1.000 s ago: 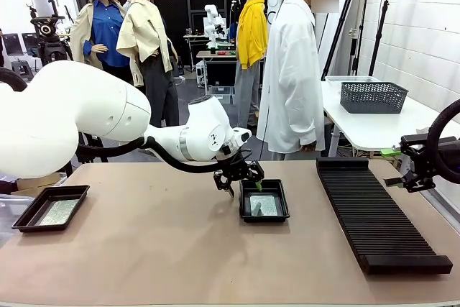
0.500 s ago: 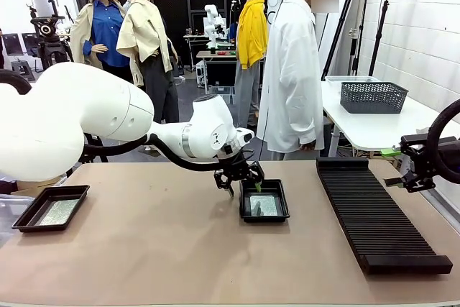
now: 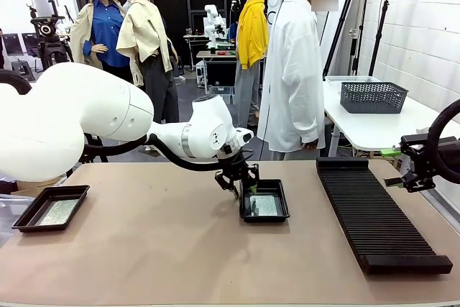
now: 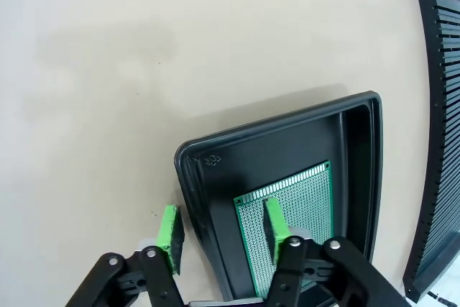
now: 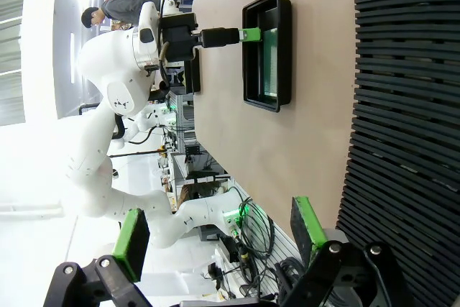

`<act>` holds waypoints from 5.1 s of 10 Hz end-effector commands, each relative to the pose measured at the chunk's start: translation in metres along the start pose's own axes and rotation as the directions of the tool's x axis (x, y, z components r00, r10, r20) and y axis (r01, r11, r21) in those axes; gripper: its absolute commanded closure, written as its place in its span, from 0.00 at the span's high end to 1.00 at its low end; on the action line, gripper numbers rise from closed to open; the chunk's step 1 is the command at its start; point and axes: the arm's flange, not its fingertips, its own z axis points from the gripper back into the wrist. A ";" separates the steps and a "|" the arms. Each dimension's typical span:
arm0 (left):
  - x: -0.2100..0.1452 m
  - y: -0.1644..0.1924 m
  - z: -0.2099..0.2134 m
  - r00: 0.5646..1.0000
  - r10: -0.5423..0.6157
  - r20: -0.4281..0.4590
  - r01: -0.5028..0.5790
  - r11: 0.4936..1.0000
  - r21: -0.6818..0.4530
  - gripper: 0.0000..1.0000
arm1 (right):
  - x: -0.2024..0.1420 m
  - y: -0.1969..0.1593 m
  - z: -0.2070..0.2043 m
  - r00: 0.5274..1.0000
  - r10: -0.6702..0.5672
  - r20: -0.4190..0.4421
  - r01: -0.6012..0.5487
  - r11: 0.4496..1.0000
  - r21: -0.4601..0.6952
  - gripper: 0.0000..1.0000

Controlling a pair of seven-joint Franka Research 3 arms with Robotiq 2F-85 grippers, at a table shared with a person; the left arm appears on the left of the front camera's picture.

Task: Inspect and transfer BCBs to ESD trays.
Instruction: Pick up the ESD tray and place it on the left side of the table.

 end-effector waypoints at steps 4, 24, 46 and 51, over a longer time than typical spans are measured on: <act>0.001 -0.002 0.002 1.000 -0.005 0.024 0.004 0.999 0.034 0.00 | -0.003 0.001 -0.001 1.000 0.000 0.008 0.000 1.000 -0.009 1.00; -0.020 0.059 0.038 0.996 0.089 -0.014 -0.089 0.996 0.024 0.00 | -0.003 0.001 -0.001 1.000 0.000 0.008 0.000 1.000 -0.009 1.00; -0.089 0.285 0.121 0.989 0.142 -0.046 -0.131 0.975 0.181 0.00 | -0.003 0.001 -0.001 1.000 0.000 0.008 0.000 1.000 -0.009 1.00; -0.105 0.341 0.137 0.993 0.112 -0.041 -0.105 0.982 0.156 0.00 | -0.003 0.001 -0.001 1.000 0.000 0.008 0.000 1.000 -0.009 1.00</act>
